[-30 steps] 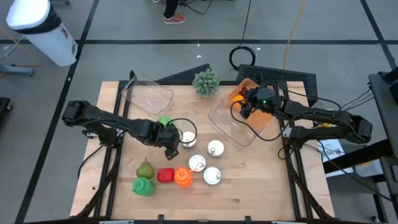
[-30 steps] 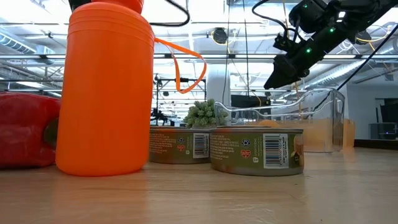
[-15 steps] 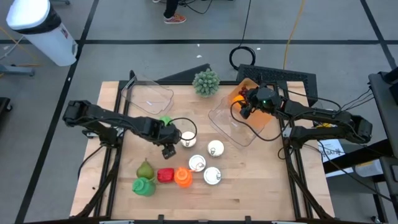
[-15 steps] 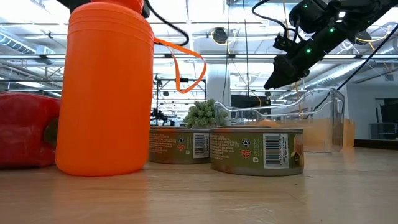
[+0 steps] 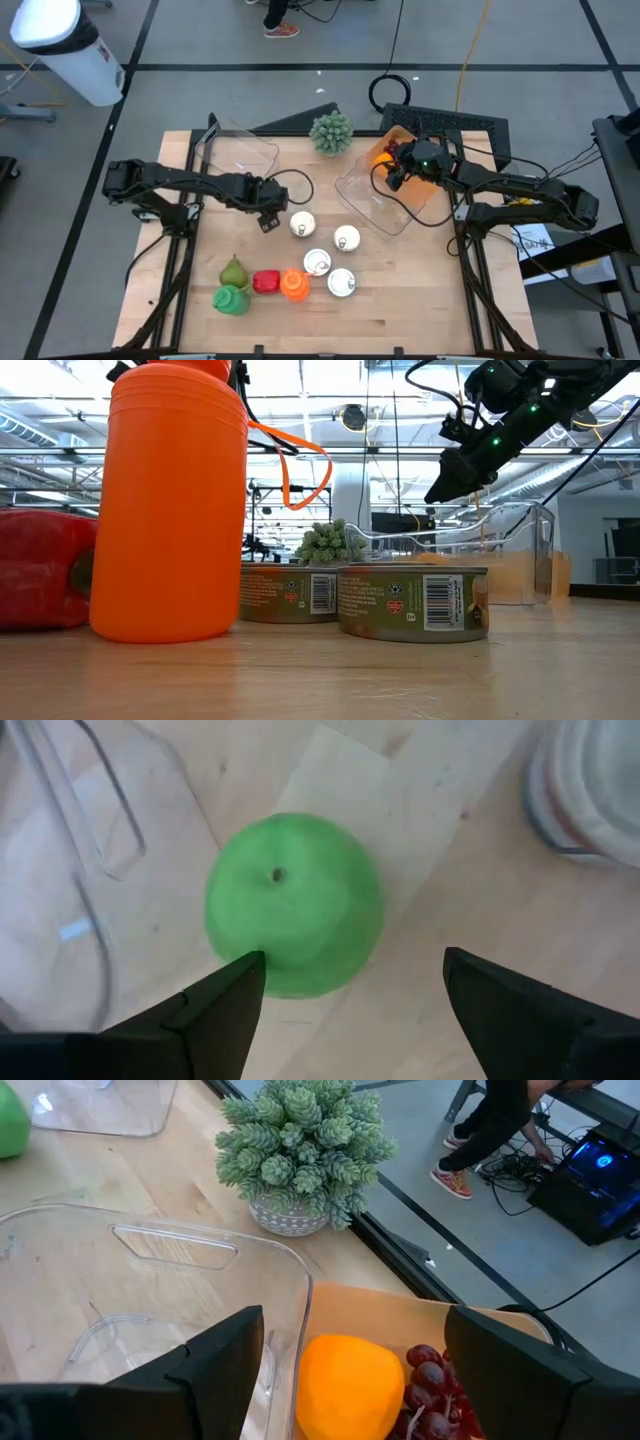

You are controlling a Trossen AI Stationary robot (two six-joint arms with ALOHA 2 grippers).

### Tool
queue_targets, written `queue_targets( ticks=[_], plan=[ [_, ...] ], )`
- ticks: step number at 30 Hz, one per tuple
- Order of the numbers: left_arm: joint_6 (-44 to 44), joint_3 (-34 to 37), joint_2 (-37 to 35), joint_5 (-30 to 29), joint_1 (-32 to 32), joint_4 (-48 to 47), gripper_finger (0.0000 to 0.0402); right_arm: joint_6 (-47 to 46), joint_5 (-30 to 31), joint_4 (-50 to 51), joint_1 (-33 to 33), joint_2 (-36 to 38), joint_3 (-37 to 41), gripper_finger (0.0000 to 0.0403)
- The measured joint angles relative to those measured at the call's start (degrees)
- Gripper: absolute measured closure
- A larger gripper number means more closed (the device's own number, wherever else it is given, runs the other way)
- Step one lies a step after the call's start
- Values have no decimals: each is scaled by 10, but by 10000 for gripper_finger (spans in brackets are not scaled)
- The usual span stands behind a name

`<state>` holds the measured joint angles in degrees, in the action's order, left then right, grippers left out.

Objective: Pick & Place Food Item
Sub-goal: Put the green apple into the orange bin

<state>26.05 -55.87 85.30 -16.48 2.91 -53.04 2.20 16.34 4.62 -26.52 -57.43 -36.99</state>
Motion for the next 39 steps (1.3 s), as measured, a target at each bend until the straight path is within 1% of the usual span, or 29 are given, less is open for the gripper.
queue_targets(
  ticks=[3, 5, 7, 10, 14, 17, 20, 26, 30, 39],
  plan=[
    [-39, 3, 0, -7, 9, 2, 71, 0, 0, 0, 0, 0, 0, 110],
    [-60, 3, 0, -22, 14, 8, 61, 0, 0, 0, 0, 0, 0, 110],
    [-65, 3, 0, -36, 16, 17, 52, 0, 0, 0, 0, 0, 0, 110],
    [-60, 3, 0, -39, 23, 20, 40, 1, 0, 0, 0, 0, 0, 110],
    [-51, 3, 0, -56, 31, 22, 33, 1, 0, 0, 0, 0, 0, 110],
    [-49, 3, 0, -52, 37, 22, 32, 1, 0, 0, 0, 0, 0, 110],
    [-58, 16, -1, -40, 44, 47, 32, 1, 0, 0, 0, 0, 0, 110],
    [-62, 50, 0, -56, 55, 100, 32, 0, 0, 0, 0, 0, 0, 110],
    [-47, 71, 0, -56, 56, 129, 36, 0, 0, 0, 0, 0, 0, 110],
    [-51, 103, 0, -34, 57, 193, 45, 0, -1, 0, 0, 0, 0, 110]
  ],
)
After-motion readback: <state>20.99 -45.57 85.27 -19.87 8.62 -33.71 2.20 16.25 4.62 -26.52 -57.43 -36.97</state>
